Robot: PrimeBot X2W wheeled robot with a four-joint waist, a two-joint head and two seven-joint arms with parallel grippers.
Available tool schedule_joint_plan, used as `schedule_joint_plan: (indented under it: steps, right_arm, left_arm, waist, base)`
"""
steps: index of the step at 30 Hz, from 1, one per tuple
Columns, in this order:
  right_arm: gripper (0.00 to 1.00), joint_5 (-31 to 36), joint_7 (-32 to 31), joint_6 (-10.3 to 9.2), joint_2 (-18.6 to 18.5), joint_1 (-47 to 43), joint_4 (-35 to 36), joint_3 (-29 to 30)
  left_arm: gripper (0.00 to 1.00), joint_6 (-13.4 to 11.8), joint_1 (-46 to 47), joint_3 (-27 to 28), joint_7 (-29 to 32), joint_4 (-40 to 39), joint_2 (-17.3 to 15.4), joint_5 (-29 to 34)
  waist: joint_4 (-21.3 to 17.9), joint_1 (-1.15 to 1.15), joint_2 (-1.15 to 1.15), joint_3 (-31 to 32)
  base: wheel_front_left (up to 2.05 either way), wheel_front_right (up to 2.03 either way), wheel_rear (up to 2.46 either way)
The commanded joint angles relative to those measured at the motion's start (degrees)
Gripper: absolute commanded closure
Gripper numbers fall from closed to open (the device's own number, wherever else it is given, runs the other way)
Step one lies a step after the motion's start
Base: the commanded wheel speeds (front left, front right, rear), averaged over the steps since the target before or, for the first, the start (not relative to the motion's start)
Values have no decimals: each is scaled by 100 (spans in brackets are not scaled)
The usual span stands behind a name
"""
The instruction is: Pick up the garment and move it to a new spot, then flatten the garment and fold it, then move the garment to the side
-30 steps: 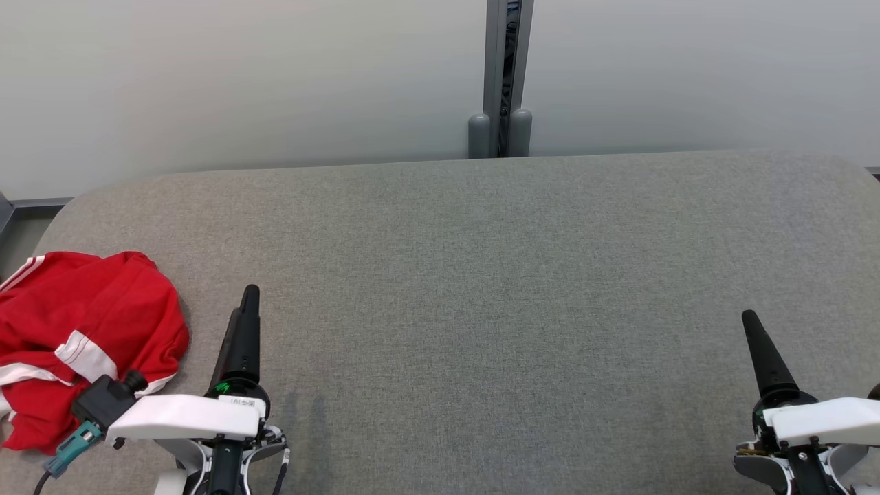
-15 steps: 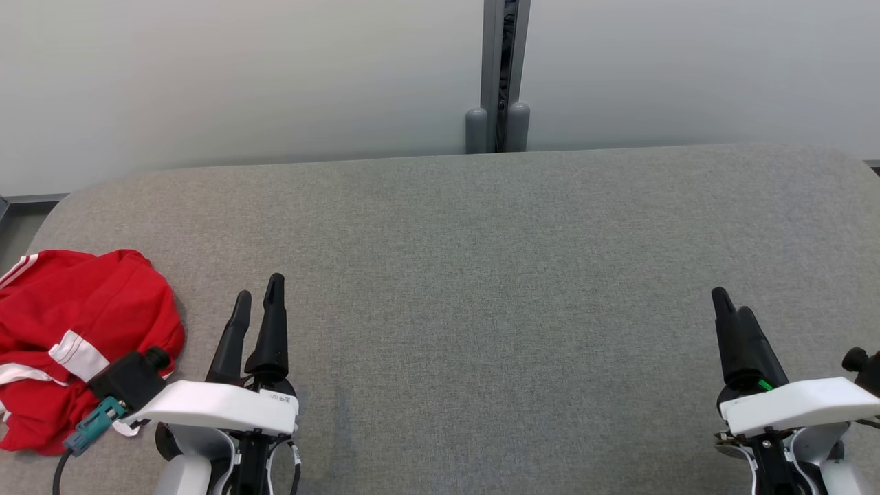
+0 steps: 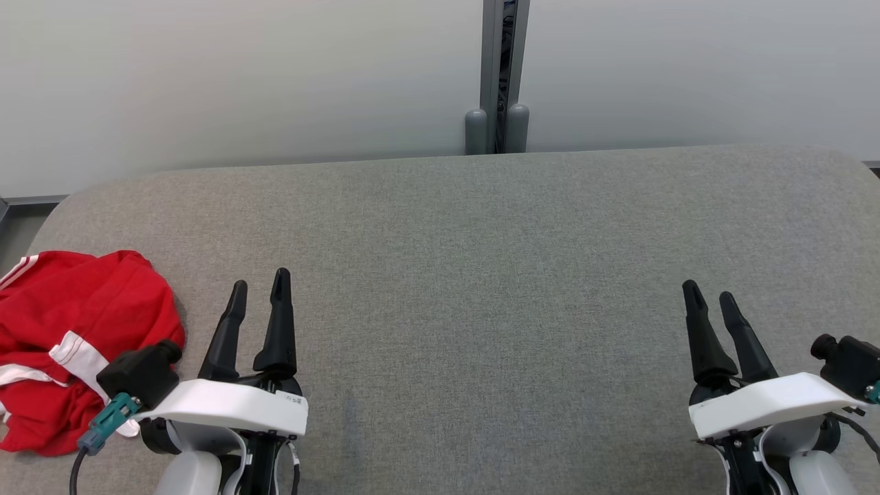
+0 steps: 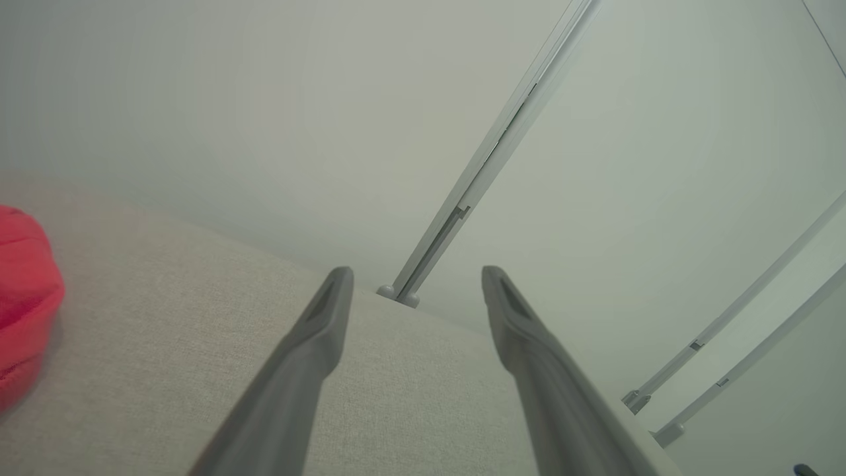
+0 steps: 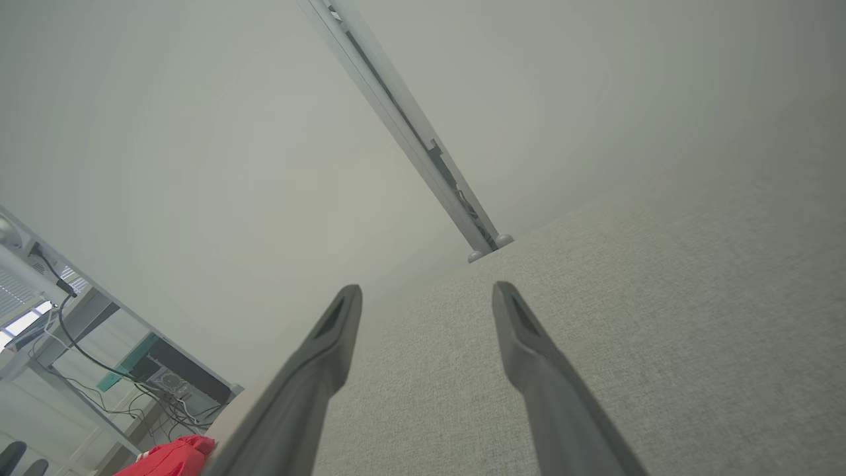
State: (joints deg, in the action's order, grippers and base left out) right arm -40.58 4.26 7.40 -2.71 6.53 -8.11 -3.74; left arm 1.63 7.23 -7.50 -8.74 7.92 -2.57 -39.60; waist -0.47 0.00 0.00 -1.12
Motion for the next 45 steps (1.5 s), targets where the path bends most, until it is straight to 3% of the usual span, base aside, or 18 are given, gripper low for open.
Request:
schedule_joint_plan:
  steps: [1,45]
  right_arm:
    - [0,161,82,11,-71,142,86,-27]
    - [0,2302,826,14,-56,219,206,-670]
  left_arm:
    - [0,-26,46,0,-50,-87,-24,155]
    - [0,-160,-60,-74,-481,-39,-37,2350]
  waist:
    - [0,0,0,1]
    - [-43,0,0,53]
  base:
    - [0,0,0]
    - [0,0,0]
